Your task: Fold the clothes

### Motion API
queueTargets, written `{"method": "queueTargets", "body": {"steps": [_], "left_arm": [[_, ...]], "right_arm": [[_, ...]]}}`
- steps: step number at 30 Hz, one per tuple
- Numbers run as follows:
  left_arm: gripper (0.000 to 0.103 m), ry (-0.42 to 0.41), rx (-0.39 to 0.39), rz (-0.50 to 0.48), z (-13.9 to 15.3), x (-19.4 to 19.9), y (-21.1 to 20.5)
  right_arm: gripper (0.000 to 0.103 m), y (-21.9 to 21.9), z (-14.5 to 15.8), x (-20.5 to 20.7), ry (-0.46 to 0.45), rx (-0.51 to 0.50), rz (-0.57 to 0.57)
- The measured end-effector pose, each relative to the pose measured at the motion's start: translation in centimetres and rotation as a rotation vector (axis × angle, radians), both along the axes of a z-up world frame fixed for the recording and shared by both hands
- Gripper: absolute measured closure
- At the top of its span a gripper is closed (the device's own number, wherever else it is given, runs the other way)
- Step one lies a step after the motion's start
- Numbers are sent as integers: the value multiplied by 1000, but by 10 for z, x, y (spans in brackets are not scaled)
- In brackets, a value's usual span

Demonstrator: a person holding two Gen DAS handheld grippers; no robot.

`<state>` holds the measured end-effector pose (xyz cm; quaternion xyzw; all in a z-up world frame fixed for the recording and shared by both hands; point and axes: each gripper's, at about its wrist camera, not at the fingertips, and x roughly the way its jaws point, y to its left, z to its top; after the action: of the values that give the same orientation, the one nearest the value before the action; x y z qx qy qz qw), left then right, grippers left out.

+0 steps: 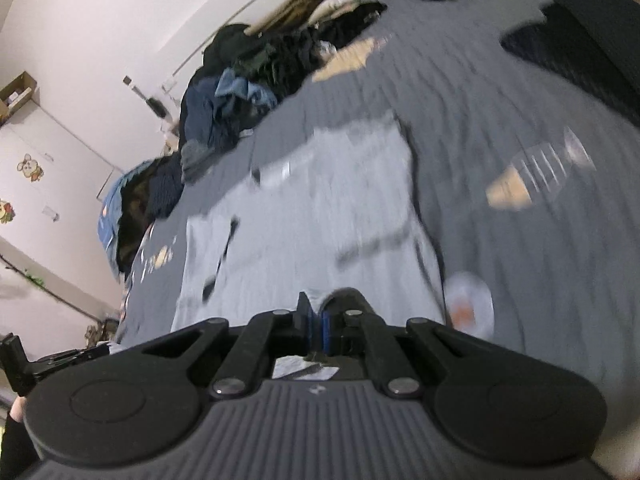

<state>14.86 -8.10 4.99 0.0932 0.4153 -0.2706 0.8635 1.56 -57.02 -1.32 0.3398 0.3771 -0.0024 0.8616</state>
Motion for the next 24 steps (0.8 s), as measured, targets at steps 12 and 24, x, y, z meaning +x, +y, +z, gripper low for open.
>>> {"method": "queueTargets", "body": {"steps": [12, 24], "left_arm": [[101, -80, 23, 35, -4, 206, -88], [100, -62, 77, 51, -78, 294, -132]], "right_arm": [[99, -81, -10, 204, 7, -38, -64], [98, -110, -78, 313, 103, -70, -71]]}}
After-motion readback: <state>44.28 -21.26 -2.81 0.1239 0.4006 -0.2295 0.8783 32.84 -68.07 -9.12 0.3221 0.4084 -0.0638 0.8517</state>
